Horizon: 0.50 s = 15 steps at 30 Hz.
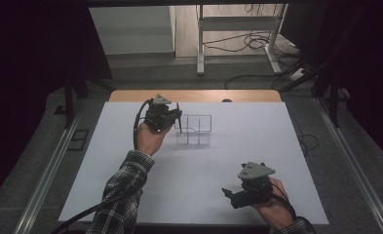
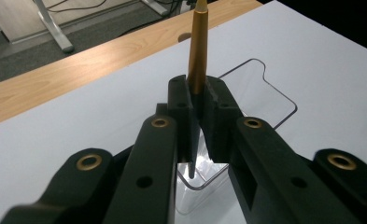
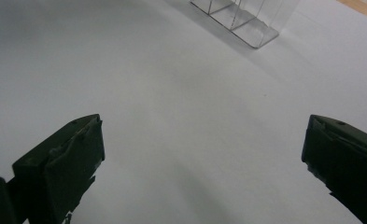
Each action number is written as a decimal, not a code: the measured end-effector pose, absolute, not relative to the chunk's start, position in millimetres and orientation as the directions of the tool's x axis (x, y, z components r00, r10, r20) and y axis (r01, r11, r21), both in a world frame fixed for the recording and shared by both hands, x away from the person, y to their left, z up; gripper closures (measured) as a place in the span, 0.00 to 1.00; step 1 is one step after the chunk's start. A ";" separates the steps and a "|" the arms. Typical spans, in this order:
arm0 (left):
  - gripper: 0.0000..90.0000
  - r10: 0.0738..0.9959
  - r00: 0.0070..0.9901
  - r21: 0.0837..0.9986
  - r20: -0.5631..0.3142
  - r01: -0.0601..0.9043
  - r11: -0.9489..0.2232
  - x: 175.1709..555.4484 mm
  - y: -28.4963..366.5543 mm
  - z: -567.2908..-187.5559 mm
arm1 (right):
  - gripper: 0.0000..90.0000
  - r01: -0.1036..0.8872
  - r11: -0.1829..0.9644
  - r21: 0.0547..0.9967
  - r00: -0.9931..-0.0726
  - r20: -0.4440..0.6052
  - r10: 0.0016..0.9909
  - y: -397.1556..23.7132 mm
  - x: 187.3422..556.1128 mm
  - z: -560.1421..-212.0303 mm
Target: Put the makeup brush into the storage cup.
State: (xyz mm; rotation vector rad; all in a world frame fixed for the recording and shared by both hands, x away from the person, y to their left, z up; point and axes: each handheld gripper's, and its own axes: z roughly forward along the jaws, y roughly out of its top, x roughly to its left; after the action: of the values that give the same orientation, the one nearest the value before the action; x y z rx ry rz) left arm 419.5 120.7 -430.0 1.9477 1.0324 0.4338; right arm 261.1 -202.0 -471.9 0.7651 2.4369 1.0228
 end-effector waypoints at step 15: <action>0.92 0.795 0.598 0.805 -0.104 0.519 -0.286 421.9 116.8 -443.8 | 0.00 0.334 0.597 0.729 -0.780 -0.141 0.609 -201.6 261.3 -473.1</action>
State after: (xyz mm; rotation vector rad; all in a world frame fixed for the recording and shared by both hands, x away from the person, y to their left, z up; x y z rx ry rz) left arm 421.9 116.8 -443.8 1.9623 1.0456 0.4034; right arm 261.3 -201.6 -473.1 0.7585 2.4503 1.0065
